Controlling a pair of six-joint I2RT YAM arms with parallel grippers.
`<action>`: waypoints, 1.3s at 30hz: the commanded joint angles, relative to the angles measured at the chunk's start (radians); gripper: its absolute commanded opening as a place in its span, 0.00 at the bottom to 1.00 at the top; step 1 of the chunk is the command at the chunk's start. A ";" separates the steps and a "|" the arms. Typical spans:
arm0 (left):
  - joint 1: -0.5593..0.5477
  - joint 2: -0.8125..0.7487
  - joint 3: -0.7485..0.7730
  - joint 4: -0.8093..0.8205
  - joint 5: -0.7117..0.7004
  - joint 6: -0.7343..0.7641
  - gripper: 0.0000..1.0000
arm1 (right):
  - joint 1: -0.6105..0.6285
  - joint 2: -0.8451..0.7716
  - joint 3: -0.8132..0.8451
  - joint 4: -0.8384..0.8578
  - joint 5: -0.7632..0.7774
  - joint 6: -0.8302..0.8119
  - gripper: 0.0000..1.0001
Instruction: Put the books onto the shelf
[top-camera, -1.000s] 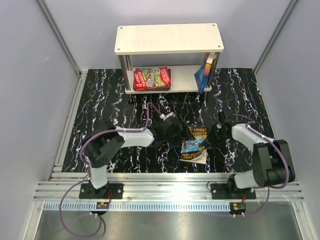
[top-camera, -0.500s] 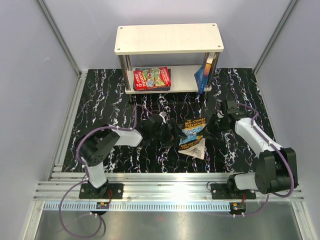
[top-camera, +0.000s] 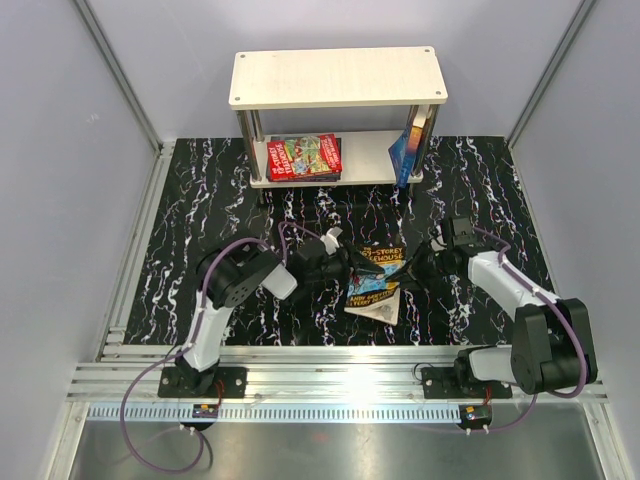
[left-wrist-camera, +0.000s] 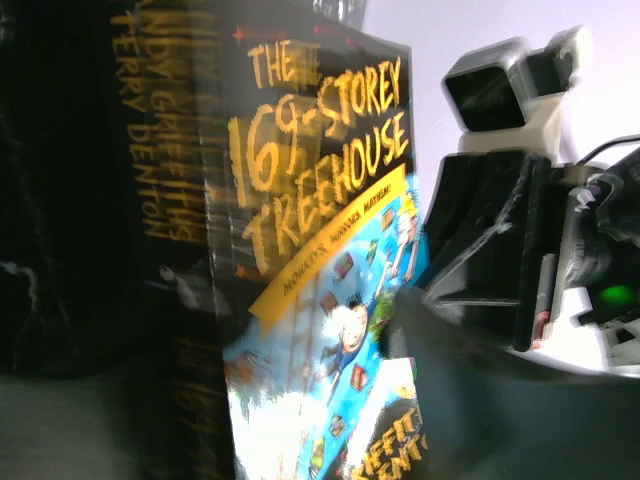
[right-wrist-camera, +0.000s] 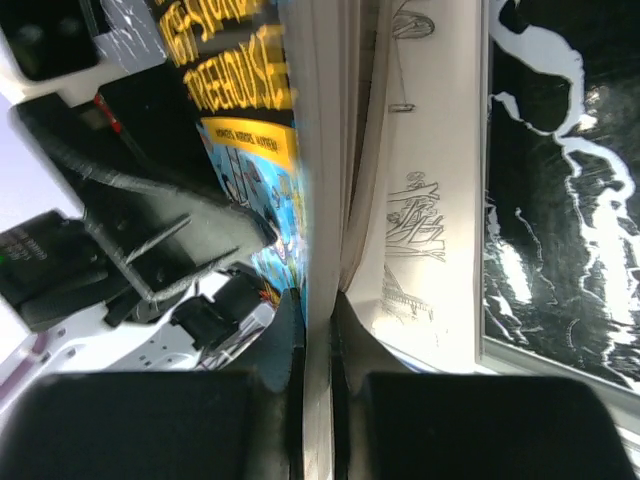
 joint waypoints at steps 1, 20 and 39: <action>-0.004 0.029 0.021 0.380 0.067 -0.161 0.49 | 0.010 -0.027 -0.008 0.060 -0.075 0.008 0.00; 0.022 -0.316 0.407 -1.286 -0.122 0.770 0.49 | 0.010 0.002 0.090 -0.109 0.066 -0.109 0.00; 0.023 -0.301 0.384 -1.008 0.122 0.662 0.58 | 0.009 -0.010 0.073 -0.092 0.064 -0.106 0.00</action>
